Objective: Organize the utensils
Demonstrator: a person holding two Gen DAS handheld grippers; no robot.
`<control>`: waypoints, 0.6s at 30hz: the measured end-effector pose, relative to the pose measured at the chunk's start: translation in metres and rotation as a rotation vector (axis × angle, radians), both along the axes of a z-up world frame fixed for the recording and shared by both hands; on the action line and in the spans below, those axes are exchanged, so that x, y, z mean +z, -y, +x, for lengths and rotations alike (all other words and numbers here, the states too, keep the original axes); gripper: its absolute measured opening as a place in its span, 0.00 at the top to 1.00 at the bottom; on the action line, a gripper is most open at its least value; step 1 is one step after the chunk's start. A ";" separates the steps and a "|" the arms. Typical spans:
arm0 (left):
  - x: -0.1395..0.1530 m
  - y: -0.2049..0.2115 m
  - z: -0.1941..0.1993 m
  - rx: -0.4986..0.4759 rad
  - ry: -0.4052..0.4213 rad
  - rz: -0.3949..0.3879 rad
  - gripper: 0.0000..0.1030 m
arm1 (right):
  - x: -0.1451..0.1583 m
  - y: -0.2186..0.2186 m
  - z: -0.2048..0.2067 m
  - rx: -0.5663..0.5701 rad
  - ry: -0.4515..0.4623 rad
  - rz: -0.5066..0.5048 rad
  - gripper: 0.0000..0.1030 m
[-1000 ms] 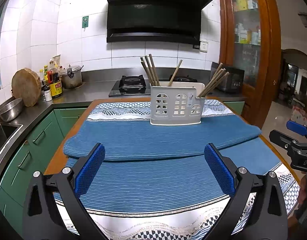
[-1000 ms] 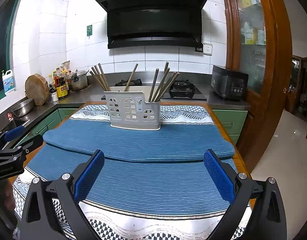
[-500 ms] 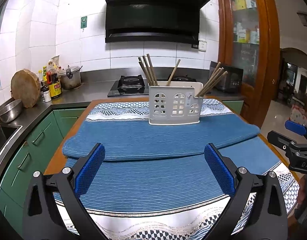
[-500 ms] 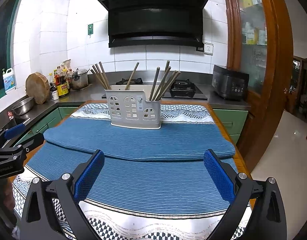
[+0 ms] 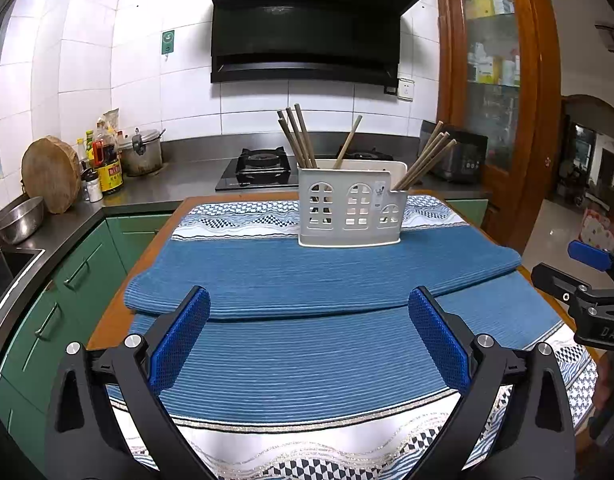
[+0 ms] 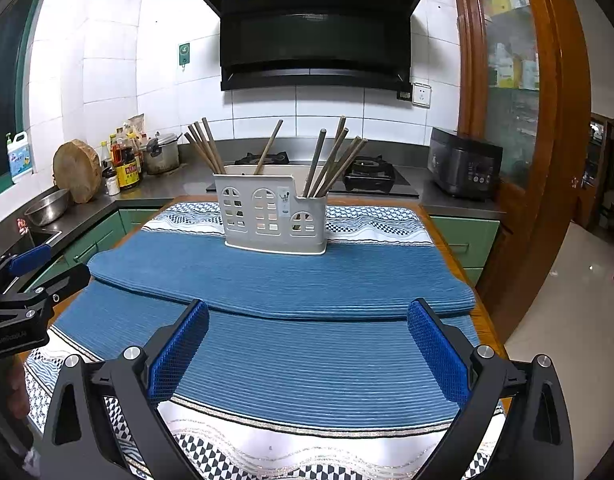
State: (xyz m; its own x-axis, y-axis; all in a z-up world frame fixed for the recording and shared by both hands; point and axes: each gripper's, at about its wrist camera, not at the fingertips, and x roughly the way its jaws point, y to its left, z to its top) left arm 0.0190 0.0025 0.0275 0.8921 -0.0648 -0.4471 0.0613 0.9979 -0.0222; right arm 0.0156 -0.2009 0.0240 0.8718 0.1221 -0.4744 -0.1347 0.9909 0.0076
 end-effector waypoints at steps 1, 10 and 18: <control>0.000 0.000 0.000 -0.002 0.001 0.000 0.05 | 0.000 0.000 0.000 0.000 0.001 0.000 0.07; -0.001 0.002 -0.001 -0.008 0.005 -0.002 0.05 | -0.001 -0.002 0.000 0.002 -0.002 -0.001 0.07; -0.001 0.002 -0.002 -0.019 0.012 -0.013 0.05 | -0.001 -0.003 -0.001 0.005 -0.003 -0.002 0.07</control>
